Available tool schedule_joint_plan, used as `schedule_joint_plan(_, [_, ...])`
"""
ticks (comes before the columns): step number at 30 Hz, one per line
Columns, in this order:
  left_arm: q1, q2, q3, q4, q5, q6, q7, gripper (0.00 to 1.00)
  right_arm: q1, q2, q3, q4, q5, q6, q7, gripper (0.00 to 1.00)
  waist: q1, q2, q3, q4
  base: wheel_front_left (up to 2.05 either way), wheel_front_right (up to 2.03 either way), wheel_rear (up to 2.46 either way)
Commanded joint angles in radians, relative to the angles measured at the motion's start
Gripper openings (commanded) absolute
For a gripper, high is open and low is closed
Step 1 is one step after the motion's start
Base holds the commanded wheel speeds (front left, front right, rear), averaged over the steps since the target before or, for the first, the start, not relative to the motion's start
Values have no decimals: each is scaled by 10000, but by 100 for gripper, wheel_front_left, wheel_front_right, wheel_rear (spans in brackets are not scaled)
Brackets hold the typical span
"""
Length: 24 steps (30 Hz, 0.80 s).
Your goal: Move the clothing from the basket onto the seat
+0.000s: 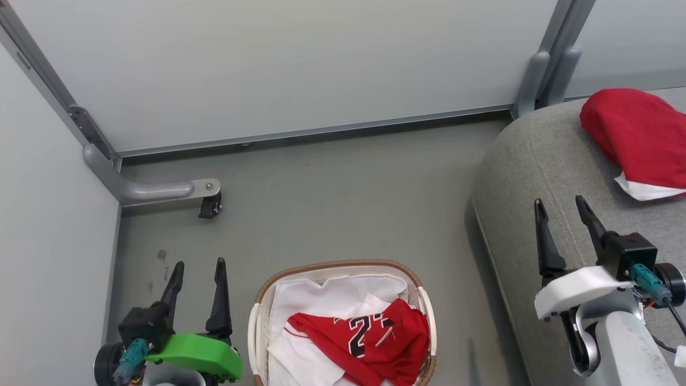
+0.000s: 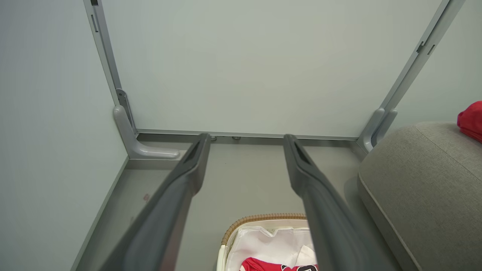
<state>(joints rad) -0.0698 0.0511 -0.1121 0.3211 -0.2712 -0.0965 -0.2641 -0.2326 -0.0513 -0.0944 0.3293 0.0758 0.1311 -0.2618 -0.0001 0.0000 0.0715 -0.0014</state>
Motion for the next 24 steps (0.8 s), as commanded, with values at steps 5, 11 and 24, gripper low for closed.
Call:
schedule_joint_plan(5, [222, -2, 2, -27, -132, 52, -5, 100, 599, -13, 212, -337, 334, -7, -49, 100, 1, 0, -65, -29, 0, 0, 0])
schedule_joint_plan(11, [269, -1, -67, 53, -140, 58, -7, 100, 794, -9, 295, -257, 551, -7, -49, 100, 1, 0, -154, -93, 0, 0, 0])
schedule_joint_plan(24, [182, -1, -201, 69, -146, 52, -5, 100, 790, -8, 401, -39, 794, -7, -49, 100, 1, 0, -201, -71, 0, 0, 0])
